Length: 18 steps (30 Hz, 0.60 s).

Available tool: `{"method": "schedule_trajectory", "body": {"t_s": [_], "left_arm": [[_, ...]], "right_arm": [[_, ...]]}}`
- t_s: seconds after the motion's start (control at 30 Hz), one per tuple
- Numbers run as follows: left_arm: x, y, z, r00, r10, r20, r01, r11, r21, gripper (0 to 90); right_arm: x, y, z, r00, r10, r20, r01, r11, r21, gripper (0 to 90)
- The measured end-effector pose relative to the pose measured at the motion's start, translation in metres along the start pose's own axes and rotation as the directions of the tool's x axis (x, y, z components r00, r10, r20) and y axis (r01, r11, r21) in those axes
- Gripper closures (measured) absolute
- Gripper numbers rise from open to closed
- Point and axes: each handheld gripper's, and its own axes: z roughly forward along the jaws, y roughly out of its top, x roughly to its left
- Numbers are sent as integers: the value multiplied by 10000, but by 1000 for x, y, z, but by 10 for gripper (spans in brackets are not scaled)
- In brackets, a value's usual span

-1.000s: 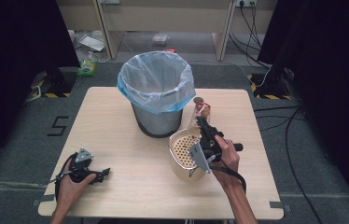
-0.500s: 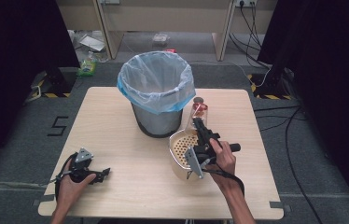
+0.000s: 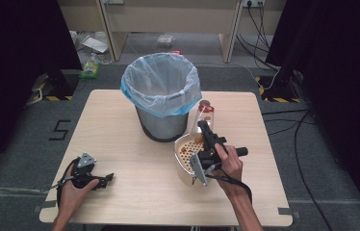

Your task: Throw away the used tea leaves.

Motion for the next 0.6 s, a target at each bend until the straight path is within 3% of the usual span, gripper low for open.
{"method": "schedule_trajectory", "body": {"t_s": [0.03, 0.1, 0.2, 0.27, 0.33, 0.43, 0.5, 0.6], "left_arm": [[0, 0, 0, 10000, -4, 5, 4, 10000, -7, 0], [0, 0, 0, 10000, -4, 3, 4, 10000, -7, 0], [0, 0, 0, 10000, -3, -1, 3, 10000, -2, 0], [0, 0, 0, 10000, -2, -1, 2, 10000, -3, 0], [0, 0, 0, 10000, -2, 0, 2, 10000, 0, 0], [0, 0, 0, 10000, -3, -1, 3, 10000, -3, 0], [0, 0, 0, 10000, -4, -8, 4, 10000, -9, 0], [0, 0, 0, 10000, 0, -2, 0, 10000, -1, 0]], "right_arm": [[0, 1, -2, 9999, 35, 166, -32, 9998, -199, 889], [0, 0, -1, 9997, -223, 101, 223, 9998, -18, 889], [-1, 0, -2, 9997, -143, 201, 144, 9999, -67, 889], [-2, -1, -1, 9984, -537, 189, 537, 9986, 12, 889], [-2, -2, -1, 9992, -356, 199, 356, 9994, 1, 888], [-2, 2, -3, 9979, -551, 331, 558, 9982, -224, 889], [1, 0, 2, 9984, -561, 90, 560, 9984, 122, 888], [2, 3, -2, 9975, -659, 248, 662, 9977, -110, 889]]}}
